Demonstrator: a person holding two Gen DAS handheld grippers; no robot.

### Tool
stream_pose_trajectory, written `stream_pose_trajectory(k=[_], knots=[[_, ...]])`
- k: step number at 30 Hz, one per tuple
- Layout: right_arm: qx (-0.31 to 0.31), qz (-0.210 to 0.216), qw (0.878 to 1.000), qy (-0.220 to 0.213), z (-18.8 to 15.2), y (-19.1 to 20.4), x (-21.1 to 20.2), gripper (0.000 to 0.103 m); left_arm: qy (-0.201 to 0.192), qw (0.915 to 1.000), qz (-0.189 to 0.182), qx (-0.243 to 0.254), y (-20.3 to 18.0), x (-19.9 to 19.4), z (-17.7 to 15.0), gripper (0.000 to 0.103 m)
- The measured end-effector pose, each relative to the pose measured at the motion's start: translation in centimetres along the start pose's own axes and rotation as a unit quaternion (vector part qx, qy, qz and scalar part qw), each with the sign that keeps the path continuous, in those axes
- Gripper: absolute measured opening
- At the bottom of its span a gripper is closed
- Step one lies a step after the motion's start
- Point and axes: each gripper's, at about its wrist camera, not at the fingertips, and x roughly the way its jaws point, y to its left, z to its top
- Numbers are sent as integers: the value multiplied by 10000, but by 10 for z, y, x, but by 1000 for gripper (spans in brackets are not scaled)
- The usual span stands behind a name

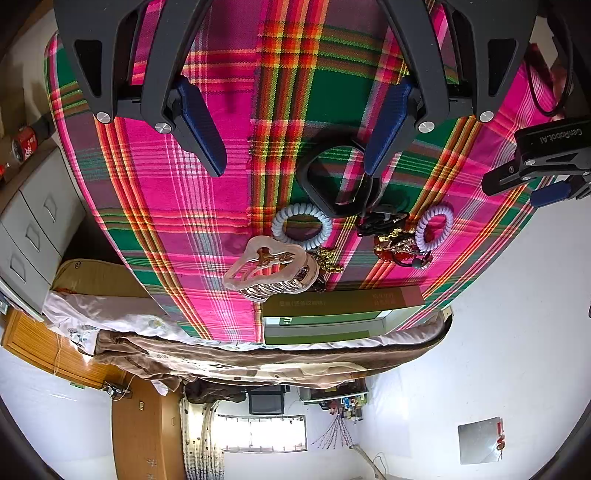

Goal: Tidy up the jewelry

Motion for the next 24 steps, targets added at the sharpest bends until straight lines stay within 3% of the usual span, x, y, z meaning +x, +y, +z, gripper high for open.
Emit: stream_pose_trajectory(k=[15, 24], knots=[[-16, 6, 10000, -7, 1, 0, 0, 77, -12, 10000, 11, -3, -2, 0, 0, 103], [-172, 248, 9995, 39, 2, 5, 6, 77, 91, 9998, -170, 33, 0, 3, 0, 103]])
